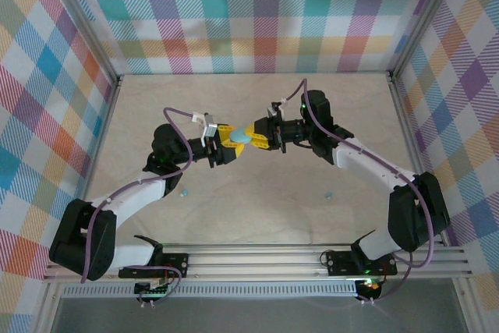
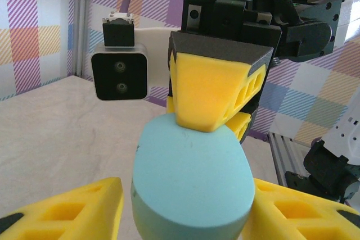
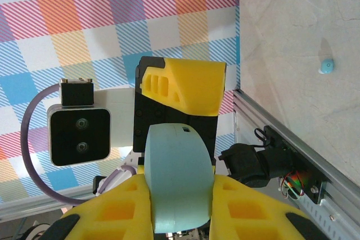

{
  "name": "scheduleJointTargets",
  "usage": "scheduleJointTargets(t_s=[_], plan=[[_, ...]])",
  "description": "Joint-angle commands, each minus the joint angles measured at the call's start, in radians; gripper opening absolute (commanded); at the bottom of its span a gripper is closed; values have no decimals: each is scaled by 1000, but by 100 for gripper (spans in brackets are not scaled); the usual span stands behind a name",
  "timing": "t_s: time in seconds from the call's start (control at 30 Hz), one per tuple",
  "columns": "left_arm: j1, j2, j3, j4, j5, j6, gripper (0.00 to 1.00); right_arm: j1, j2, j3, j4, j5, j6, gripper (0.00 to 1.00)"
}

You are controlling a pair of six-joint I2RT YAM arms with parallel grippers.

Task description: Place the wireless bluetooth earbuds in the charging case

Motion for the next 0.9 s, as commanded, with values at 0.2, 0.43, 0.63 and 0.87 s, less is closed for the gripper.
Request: scheduleJointTargets(t_s=[0.2,0.43,0.63,0.87], plan=[[-12,12,44,24,18,-10,46,5,-35,-7,22,-11,0,19],[-13,8,46,17,15,-11,24,9,-28,0,20,-12,-1,25],[-13,-28,40,-38,-15,9,16,9,-39,16,-18,-6,-32,44],[-12,-123,80,-340,-51,131,11,-20,-65,119,-295,-5,-411,73]])
